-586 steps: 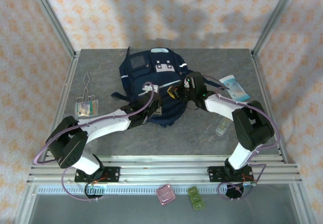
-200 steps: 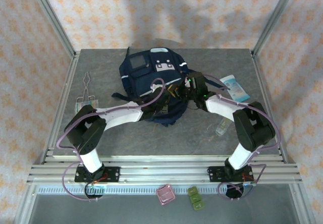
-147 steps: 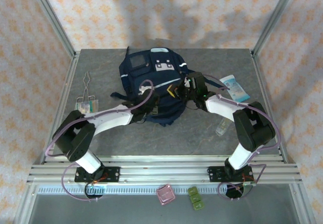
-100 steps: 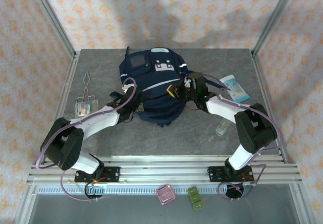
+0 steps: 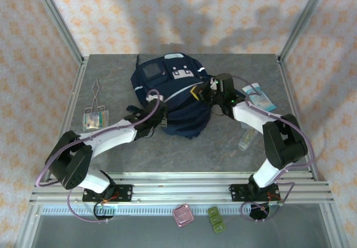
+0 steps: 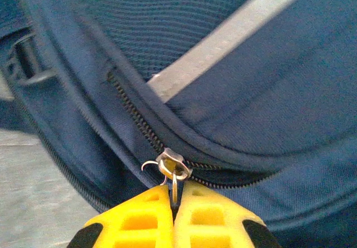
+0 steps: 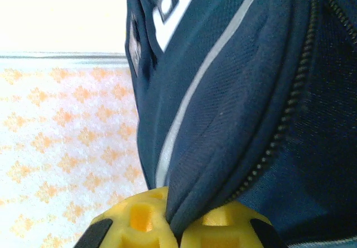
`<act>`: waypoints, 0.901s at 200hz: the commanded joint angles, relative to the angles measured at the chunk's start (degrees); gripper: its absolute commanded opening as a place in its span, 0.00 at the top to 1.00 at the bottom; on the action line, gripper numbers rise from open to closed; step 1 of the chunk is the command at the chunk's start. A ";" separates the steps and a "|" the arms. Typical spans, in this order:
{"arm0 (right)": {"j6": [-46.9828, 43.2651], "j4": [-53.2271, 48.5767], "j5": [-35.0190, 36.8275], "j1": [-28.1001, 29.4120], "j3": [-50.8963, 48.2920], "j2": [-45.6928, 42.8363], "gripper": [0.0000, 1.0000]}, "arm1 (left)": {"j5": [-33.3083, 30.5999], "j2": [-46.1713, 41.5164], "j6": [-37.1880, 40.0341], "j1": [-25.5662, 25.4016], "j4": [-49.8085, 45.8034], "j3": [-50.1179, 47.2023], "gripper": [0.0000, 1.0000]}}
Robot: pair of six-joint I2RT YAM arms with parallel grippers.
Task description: Pack the student bag
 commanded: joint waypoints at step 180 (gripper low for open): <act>1.34 10.22 5.01 6.77 -9.73 -3.88 1.00 | -10.39 2.55 0.11 -0.60 -1.49 1.34 1.00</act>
